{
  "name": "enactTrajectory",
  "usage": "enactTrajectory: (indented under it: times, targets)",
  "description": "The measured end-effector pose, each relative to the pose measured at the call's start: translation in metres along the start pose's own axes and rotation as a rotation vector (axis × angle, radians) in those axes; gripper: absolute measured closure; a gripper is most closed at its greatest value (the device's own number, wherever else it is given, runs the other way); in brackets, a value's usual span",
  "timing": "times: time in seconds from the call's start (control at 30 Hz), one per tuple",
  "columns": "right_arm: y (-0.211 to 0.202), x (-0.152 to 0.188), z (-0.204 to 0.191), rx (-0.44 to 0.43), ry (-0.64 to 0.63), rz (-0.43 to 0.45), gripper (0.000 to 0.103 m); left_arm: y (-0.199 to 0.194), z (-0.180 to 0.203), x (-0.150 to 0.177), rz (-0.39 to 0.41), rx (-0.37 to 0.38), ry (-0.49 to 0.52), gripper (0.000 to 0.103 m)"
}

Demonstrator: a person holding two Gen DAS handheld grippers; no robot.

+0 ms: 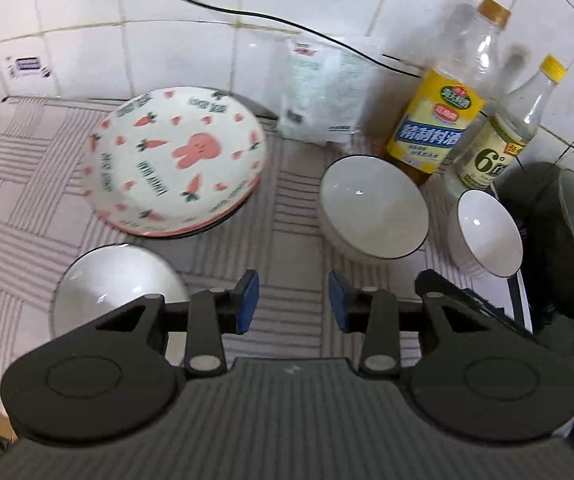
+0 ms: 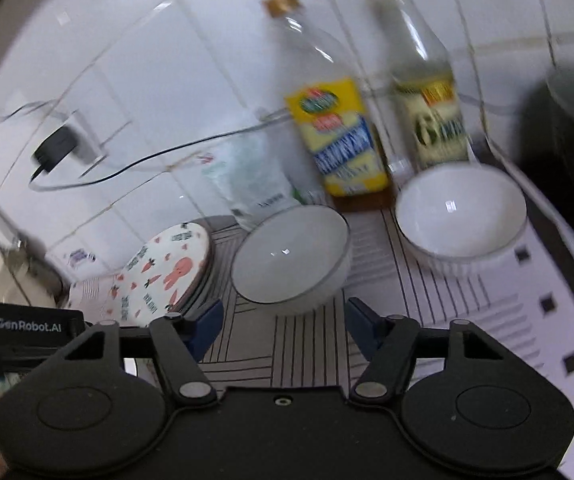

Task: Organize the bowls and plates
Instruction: 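Move both grippers to the white bowl in front of the bottles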

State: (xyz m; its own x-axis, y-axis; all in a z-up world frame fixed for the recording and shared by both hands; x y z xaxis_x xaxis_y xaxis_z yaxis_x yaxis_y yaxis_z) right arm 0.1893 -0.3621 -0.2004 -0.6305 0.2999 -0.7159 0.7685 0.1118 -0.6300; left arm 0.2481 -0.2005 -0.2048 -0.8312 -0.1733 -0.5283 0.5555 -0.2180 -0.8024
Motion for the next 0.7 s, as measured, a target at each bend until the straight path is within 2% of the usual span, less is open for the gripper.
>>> enactTrajectory:
  times: [0.13,0.2,0.27,0.4,0.7]
  targets:
    - [0.015,-0.002,0.016,0.008,0.098,-0.007,0.032,0.018,0.009,-0.006,0.014,0.003,0.003,0.062]
    - [0.025,-0.002,0.024,0.019,0.129,-0.019,0.037,0.03,0.009,-0.01,0.011,-0.025,0.009,0.062]
    - [0.033,-0.003,0.026,0.025,0.149,-0.029,0.041,0.041,0.007,-0.013,0.002,-0.01,-0.017,0.062]
    - [0.048,-0.001,0.026,0.038,0.173,-0.041,0.042,0.064,0.007,-0.018,-0.02,-0.001,-0.066,0.058]
    - [0.08,-0.001,0.04,0.093,0.194,-0.06,0.044,0.095,0.018,-0.028,-0.042,-0.012,-0.044,0.057]
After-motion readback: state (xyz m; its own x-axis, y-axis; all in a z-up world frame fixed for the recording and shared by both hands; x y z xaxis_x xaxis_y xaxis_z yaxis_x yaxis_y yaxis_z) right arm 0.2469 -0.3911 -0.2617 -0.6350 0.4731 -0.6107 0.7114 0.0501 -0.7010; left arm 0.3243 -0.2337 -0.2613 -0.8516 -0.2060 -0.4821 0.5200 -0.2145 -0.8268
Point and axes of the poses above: each gripper's, at about its wrist camera, not at the fingertips, and y roughly the way its jaws point, z to its right, x to its underside, the point moved 10 cm from there along y, roughly the way its jaws point, and after that the axes turned 11 degrees about -y, right-handed, at the moved point
